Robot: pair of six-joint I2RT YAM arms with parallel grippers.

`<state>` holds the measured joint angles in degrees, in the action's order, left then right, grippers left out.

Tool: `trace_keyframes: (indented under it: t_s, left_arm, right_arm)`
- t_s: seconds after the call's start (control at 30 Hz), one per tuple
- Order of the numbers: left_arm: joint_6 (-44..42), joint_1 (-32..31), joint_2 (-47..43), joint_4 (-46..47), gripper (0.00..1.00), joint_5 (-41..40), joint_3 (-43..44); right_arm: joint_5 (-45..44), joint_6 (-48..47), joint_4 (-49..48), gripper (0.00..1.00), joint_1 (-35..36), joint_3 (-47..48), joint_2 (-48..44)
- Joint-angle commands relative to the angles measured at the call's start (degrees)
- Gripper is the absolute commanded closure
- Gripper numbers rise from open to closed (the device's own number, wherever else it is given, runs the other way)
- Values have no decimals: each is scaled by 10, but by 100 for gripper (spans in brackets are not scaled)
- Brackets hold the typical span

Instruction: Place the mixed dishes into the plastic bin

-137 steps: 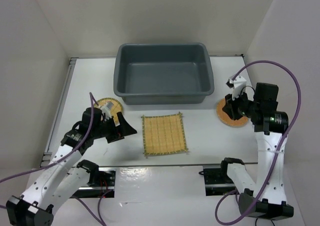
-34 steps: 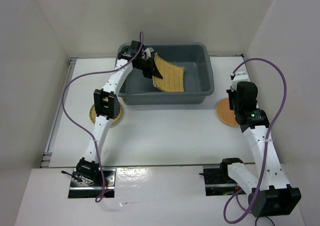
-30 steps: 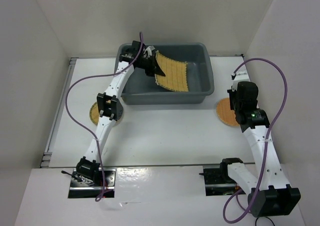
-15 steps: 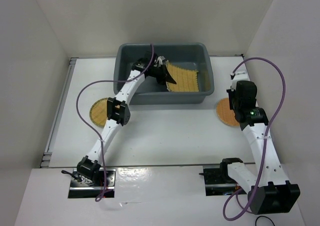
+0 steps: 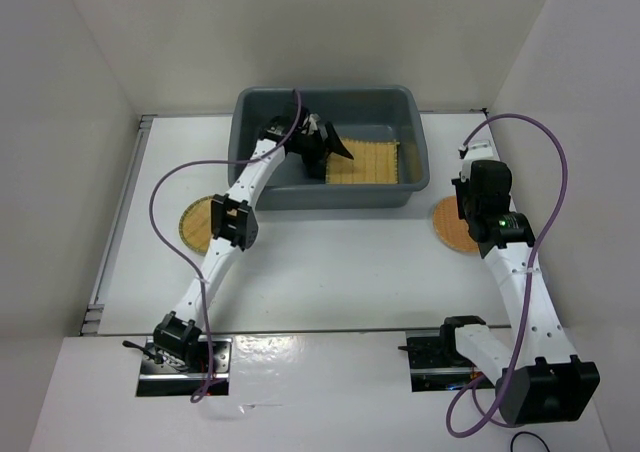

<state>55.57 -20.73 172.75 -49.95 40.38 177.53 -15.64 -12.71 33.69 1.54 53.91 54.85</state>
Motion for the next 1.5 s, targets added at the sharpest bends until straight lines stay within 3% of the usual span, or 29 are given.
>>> trace_keyframes:
  t_s: [0.0, 0.1, 0.23, 0.33, 0.37, 0.43, 0.47, 0.5, 0.53, 0.57, 0.6, 0.63, 0.67, 0.8, 0.87, 0.9, 1.0, 1.2, 1.47]
  left_arm:
    - [-54, 18, -81, -64, 0, -65, 19]
    - [-118, 34, -148, -131, 0, -139, 19]
    - [-201, 56, -292, -247, 0, -334, 19]
    - [-231, 68, -424, -248, 0, -420, -131]
    - [-217, 86, -486, -242, 0, -453, -218]
    - [-208, 118, -546, -223, 0, -442, -303]
    - [-208, 159, -580, -165, 0, -402, -361]
    - [-208, 185, -668, -117, 0, -365, -438]
    - [-197, 219, -720, -57, 0, -314, -630]
    - [-169, 298, -771, 61, 0, -259, -731]
    - [-155, 333, -857, 113, 0, -176, -819]
    - [-146, 364, -885, 146, 0, -153, -887]
    - [-156, 387, -900, 160, 0, -142, -963]
    - [-197, 452, -875, 161, 0, -95, -1065]
    - [-167, 480, -900, 237, 0, -55, -1137]
    - [-150, 511, -907, 273, 0, -4, -1215]
    - [-129, 533, -907, 349, 0, 32, -1284]
    - [-149, 544, -875, 372, 0, 32, -1316]
    - [-189, 544, -797, 394, 0, -29, -1349]
  right_arm:
    - [1, 1, -22, 96, -4, 1, 1]
    - [6, 1, -22, 96, -4, 1, 1]
    - [11, -5, -22, 94, -4, 1, 6]
    - [11, -5, -22, 94, -4, 1, 6]
    - [11, -5, -22, 94, -4, 1, 6]
    - [11, -5, -22, 93, -4, 1, 6]
    - [11, -5, -22, 93, -4, 1, 11]
    - [11, -5, -22, 93, -4, 1, 11]
    - [11, -5, -22, 93, -4, 1, 11]
    - [11, -5, -22, 93, -4, 1, 11]
    - [11, -5, -22, 93, -4, 1, 11]
    - [11, -5, -22, 93, -4, 1, 11]
    - [11, -5, -22, 93, -4, 1, 11]
    - [17, -10, -22, 92, -4, 1, 11]
    - [17, -10, -22, 92, -4, 1, 11]
    - [17, -10, -22, 92, -4, 1, 11]
    - [17, -10, -22, 92, -4, 1, 11]
    - [17, -10, -22, 92, -4, 1, 11]
    - [17, -10, -22, 91, -4, 1, 11]
